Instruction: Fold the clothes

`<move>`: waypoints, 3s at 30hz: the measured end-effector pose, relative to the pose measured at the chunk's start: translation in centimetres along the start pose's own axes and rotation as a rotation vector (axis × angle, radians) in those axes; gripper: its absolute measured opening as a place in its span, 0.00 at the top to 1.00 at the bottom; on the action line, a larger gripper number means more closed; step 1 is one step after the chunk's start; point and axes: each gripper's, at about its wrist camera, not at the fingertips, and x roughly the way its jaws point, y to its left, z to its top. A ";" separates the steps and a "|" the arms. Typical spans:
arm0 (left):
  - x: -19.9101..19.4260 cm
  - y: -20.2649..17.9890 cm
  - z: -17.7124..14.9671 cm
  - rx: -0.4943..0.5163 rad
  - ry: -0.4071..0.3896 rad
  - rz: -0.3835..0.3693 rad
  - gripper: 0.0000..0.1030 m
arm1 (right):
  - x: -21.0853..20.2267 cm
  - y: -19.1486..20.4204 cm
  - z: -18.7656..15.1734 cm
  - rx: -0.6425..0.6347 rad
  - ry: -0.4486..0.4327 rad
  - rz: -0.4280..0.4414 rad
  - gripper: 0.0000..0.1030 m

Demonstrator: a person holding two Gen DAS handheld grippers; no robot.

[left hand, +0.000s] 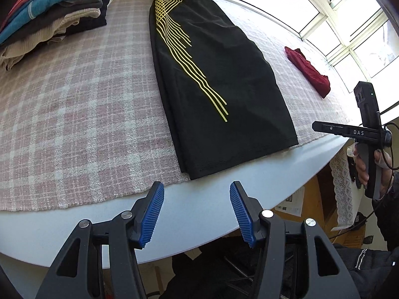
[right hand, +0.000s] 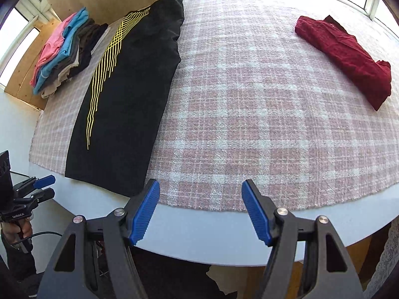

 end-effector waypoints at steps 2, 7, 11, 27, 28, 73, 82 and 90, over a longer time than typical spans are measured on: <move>0.2 -0.1 0.7 -0.021 0.000 0.000 0.49 | 1.2 0.7 0.1 0.003 0.026 0.054 0.35; 1.3 -1.1 1.7 -0.019 0.020 0.021 0.49 | 3.0 3.7 0.2 -0.080 0.045 0.084 0.38; 2.1 -1.5 2.1 -0.039 0.033 0.015 0.49 | 4.2 5.0 0.2 -0.110 0.066 0.076 0.47; 4.0 -1.4 2.6 -0.018 0.075 0.068 0.52 | 5.3 7.3 0.3 -0.159 0.054 0.063 0.54; 3.9 -1.2 2.6 -0.020 0.073 0.071 0.57 | 5.3 7.4 0.3 -0.170 0.051 0.058 0.54; 5.0 7.7 37.7 -0.134 -0.211 -0.278 0.95 | 5.2 0.8 33.4 0.272 -0.159 0.451 0.95; 10.2 11.6 41.1 -0.201 -0.166 -0.162 0.95 | 12.6 -1.0 41.2 0.261 -0.011 0.349 0.95; 11.2 11.1 41.1 -0.172 -0.139 -0.097 0.94 | 6.0 0.6 39.2 -0.009 -0.060 0.069 0.60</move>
